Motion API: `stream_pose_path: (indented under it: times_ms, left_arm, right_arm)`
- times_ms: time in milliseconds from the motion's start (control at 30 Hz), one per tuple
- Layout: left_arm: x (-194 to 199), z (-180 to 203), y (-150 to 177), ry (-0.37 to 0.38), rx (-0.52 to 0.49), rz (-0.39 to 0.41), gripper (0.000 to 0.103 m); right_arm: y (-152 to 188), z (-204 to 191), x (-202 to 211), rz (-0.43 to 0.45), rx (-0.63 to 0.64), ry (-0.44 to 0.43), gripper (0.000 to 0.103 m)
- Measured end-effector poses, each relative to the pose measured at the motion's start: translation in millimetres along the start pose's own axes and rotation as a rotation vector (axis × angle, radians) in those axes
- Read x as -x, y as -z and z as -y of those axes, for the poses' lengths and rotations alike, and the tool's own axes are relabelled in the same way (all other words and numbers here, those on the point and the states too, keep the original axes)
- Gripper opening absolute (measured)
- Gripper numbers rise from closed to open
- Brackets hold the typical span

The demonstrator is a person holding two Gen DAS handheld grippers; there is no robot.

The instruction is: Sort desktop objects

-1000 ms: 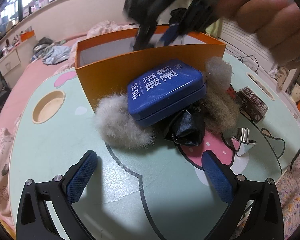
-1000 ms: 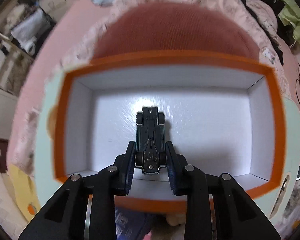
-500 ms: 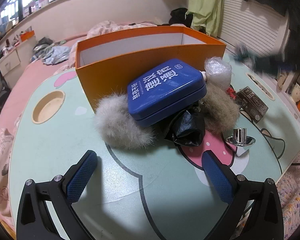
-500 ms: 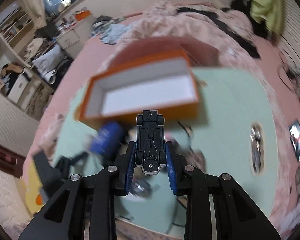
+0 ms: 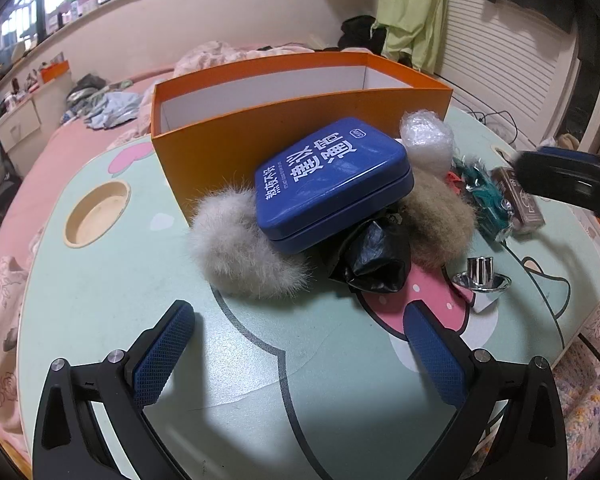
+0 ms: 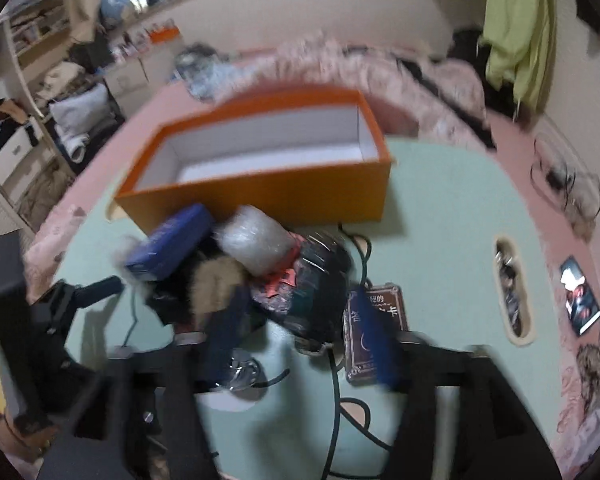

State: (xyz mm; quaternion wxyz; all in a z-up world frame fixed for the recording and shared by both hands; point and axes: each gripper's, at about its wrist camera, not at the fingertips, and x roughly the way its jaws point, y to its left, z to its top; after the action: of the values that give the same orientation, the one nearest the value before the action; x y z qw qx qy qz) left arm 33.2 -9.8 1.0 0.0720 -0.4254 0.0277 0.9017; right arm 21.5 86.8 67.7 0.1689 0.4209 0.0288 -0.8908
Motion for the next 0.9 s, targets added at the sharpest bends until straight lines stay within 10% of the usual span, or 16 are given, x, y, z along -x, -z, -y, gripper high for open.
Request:
stream_pose_path:
  times_ms: [467,633,900]
  left_arm:
    - [1,-1,0,-0.001,-0.002,0.000,0.103]
    - [1,0,1,-0.002,-0.003,0.001,0.103]
    - [2,0,0,0.000,-0.004,0.002,0.103]
  right_arm:
    - [75,7,-1,-0.068,0.160,0.151,0.085]
    - [75,28,-3,-0.060,0.086,0.078,0.102]
    - [76,30,-1,-0.060,0.086,0.076,0.103]
